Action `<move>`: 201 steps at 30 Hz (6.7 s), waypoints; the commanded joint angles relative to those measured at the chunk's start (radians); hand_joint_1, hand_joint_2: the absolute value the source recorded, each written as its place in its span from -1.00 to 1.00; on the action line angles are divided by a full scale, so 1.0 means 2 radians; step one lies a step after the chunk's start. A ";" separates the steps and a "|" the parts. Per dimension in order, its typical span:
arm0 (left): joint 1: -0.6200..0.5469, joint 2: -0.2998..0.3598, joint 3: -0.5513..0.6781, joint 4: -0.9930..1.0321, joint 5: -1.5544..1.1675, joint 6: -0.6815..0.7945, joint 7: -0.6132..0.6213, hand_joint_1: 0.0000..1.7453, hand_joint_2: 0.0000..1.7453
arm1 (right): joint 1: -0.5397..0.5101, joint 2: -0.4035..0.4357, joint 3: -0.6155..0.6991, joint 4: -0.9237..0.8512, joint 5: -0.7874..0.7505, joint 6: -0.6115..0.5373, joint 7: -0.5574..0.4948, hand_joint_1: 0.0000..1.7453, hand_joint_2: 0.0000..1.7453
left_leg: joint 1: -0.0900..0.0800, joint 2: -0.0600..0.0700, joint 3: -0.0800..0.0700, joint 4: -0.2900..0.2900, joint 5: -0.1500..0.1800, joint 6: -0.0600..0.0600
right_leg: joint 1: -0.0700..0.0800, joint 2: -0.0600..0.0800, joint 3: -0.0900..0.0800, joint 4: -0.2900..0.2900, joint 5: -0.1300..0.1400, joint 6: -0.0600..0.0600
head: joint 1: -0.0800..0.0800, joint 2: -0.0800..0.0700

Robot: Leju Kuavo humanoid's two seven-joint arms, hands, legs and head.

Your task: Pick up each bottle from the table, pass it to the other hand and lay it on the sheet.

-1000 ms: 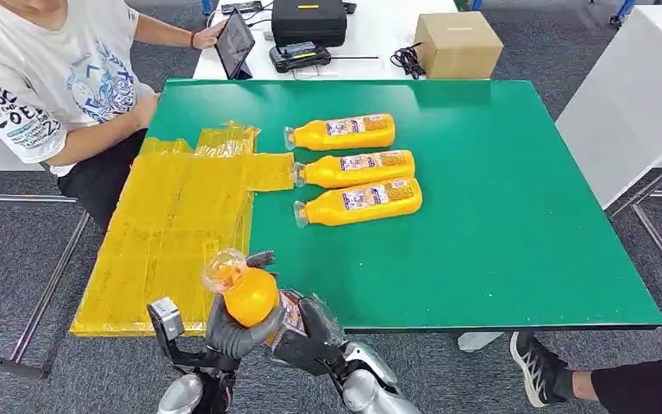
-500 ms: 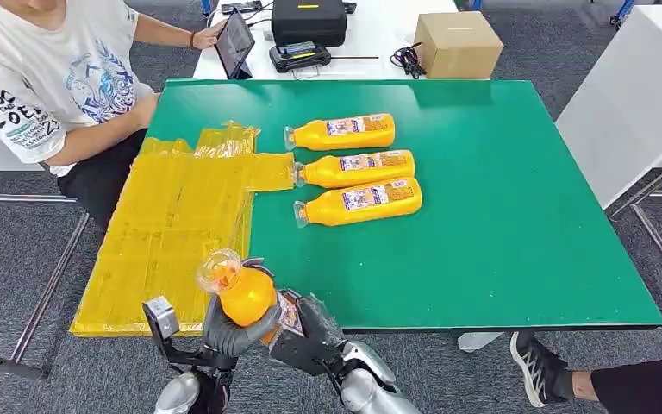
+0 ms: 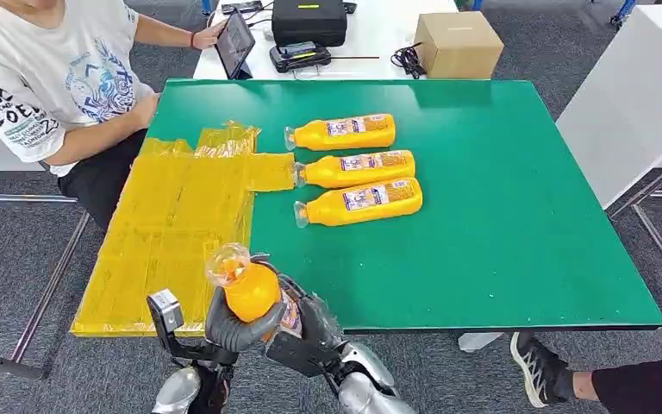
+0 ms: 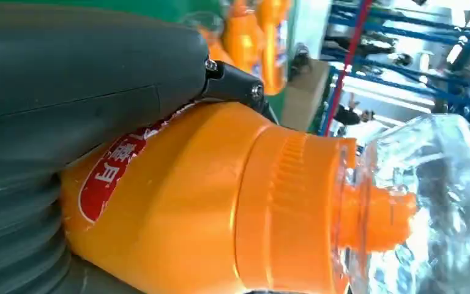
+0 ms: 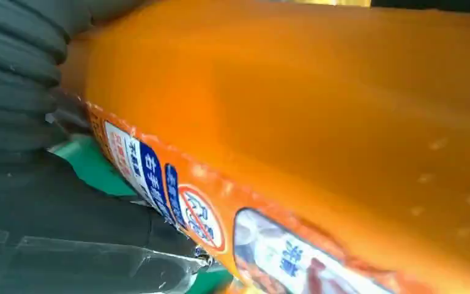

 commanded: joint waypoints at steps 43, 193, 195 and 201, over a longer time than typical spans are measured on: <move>-0.346 0.173 0.041 0.434 -0.679 0.264 0.117 1.00 1.00 | 0.057 -0.008 -0.020 -0.327 -0.179 0.016 -0.069 -1.00 -1.00 | 0.001 0.001 0.001 0.000 0.000 -0.001 | 0.001 0.001 0.001 0.000 0.000 -0.001 | 0.000 0.000; -0.060 -0.005 0.118 0.171 -0.178 0.265 -0.099 -1.00 1.00 | -0.194 -0.238 0.002 0.027 0.033 0.196 0.170 -1.00 1.00 | -0.001 0.000 0.002 0.000 0.000 0.000 | 0.000 0.000 0.002 -0.001 0.000 0.000 | 0.000 0.000; -0.059 -0.005 0.118 0.169 -0.178 0.265 -0.099 -1.00 1.00 | -0.194 -0.236 0.005 0.026 0.032 0.196 0.174 -1.00 1.00 | 0.000 0.000 0.002 0.000 0.000 0.000 | 0.000 0.000 0.003 -0.001 0.000 -0.001 | 0.000 0.000; -0.059 -0.005 0.118 0.169 -0.178 0.265 -0.099 -1.00 1.00 | -0.193 -0.236 0.006 0.026 0.032 0.196 0.174 -1.00 1.00 | 0.000 0.000 0.002 0.000 0.000 0.000 | 0.000 0.000 0.003 -0.001 0.000 -0.001 | 0.000 0.000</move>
